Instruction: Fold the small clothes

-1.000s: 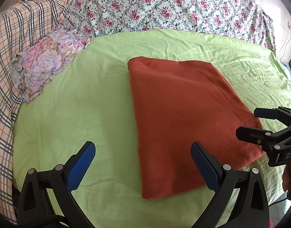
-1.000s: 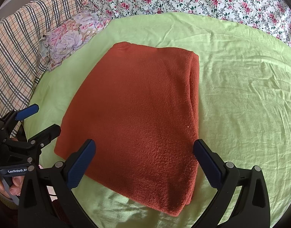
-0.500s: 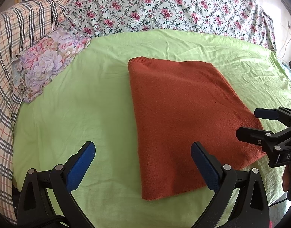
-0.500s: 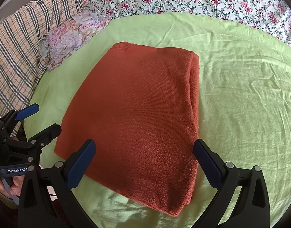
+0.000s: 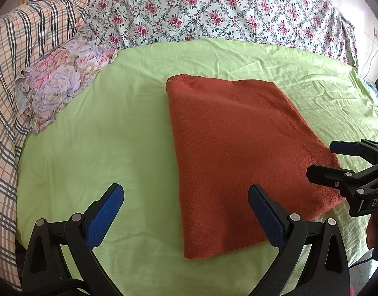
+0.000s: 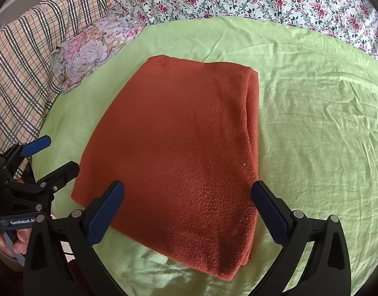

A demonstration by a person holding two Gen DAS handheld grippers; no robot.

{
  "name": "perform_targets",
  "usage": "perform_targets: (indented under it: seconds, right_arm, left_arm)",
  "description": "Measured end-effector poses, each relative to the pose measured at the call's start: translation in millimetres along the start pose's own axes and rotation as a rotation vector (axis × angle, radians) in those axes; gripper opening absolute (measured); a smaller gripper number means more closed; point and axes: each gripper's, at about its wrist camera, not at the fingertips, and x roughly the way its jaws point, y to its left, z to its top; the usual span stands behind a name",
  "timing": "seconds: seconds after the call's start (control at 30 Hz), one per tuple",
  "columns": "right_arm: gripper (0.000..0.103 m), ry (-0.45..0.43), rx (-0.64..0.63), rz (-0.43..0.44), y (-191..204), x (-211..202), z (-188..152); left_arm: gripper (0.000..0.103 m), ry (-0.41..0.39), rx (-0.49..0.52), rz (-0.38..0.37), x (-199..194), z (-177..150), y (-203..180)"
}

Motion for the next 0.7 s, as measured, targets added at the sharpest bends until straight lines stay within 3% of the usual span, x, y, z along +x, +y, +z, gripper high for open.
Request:
perform_targets:
  seconds: [0.7]
  right_arm:
    - [0.102, -0.008, 0.012, 0.0, 2.6, -6.1, 1.9]
  left_arm:
    - [0.101, 0.001, 0.009, -0.004, -0.5, 0.0, -4.6]
